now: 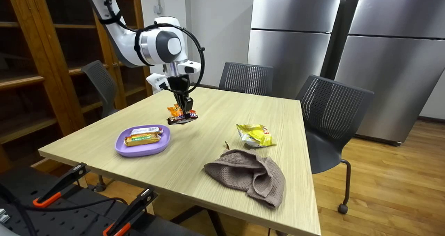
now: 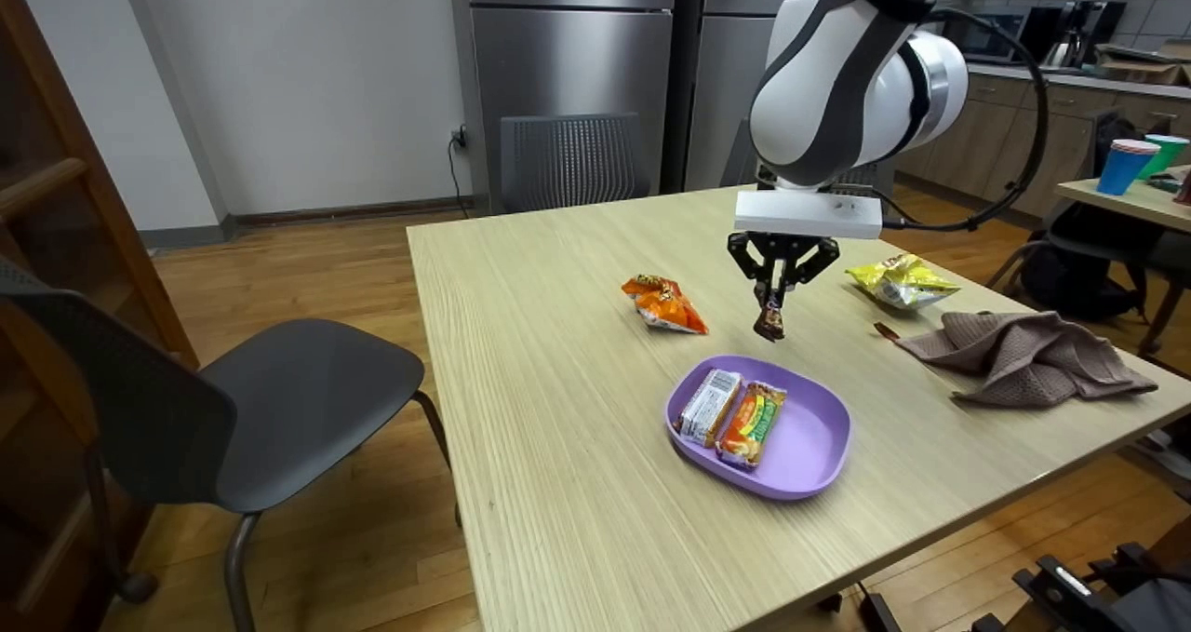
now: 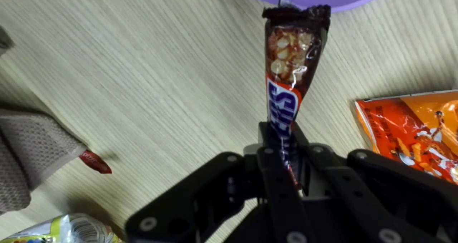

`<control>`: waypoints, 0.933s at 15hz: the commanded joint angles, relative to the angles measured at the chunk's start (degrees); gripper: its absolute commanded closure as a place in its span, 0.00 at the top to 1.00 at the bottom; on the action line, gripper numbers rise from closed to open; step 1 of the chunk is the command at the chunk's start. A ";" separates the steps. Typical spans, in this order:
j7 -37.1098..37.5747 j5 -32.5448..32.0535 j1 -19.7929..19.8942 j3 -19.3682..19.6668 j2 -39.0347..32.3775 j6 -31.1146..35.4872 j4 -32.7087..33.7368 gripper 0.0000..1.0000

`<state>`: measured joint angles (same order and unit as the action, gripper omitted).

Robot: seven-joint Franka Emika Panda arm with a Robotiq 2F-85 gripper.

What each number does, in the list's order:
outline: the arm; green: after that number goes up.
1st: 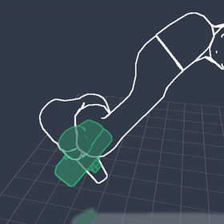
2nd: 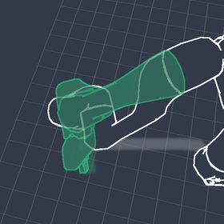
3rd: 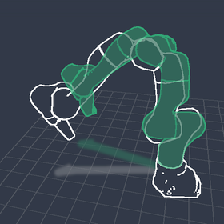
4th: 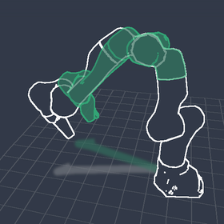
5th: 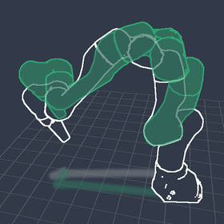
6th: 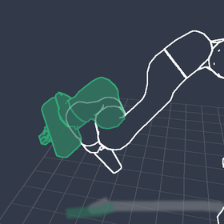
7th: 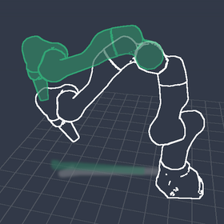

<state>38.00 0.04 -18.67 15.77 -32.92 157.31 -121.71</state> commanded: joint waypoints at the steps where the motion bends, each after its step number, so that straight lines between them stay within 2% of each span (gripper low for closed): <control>1: 5.79 -2.05 -2.54 1.25 3.10 -0.41 -3.34 0.03; 14: 14.49 -7.93 -5.09 1.03 8.90 0.18 -11.42 0.03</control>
<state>49.27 -5.13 -22.78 16.46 -28.22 157.30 -128.87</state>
